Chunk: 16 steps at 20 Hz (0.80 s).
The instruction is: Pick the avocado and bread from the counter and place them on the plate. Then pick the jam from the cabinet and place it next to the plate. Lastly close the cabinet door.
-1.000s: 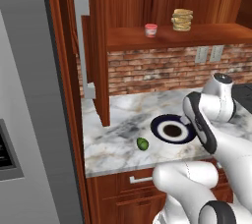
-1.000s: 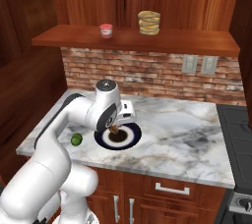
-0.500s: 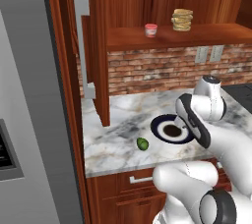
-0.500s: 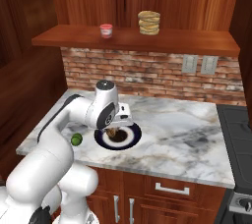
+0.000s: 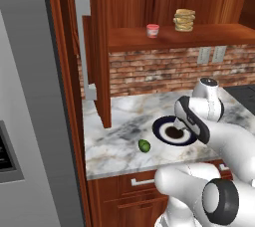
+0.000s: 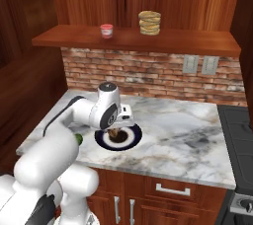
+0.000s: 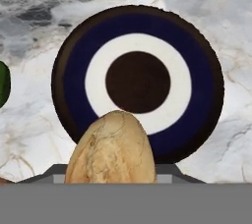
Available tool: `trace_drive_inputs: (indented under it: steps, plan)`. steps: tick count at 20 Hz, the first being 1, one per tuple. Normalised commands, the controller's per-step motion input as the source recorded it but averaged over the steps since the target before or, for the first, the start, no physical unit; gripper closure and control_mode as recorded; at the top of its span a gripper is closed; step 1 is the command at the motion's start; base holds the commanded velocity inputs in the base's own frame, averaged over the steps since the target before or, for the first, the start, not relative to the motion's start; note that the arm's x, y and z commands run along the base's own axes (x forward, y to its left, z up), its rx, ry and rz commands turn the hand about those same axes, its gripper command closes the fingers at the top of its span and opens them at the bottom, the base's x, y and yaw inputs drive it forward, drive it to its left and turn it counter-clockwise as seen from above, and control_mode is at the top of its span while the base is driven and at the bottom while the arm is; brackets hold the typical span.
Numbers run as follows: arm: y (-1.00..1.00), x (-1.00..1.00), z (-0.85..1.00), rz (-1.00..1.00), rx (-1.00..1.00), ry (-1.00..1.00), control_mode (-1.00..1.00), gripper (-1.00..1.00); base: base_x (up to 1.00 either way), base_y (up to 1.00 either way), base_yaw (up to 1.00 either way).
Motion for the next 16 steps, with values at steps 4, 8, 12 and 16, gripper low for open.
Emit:
trace_drive_inputs:
  steps: [4, 8, 12, 16]
  plan:
    - [0.00, 0.19, -0.22, 0.00, 0.00, 0.00, -1.00, 1.00, 0.00, 0.00, 0.00]
    - [0.00, 0.23, -0.26, 0.00, 0.00, 0.00, -1.00, 1.00, 0.00, 0.00, 0.00]
    - [0.00, 0.19, -0.31, 0.00, 0.00, 0.00, -1.00, 1.00, 0.00, 0.00, 0.00]
    - [0.00, 0.19, -0.28, 0.00, 0.00, 0.00, -1.00, 1.00, 0.00, 0.00, 0.00]
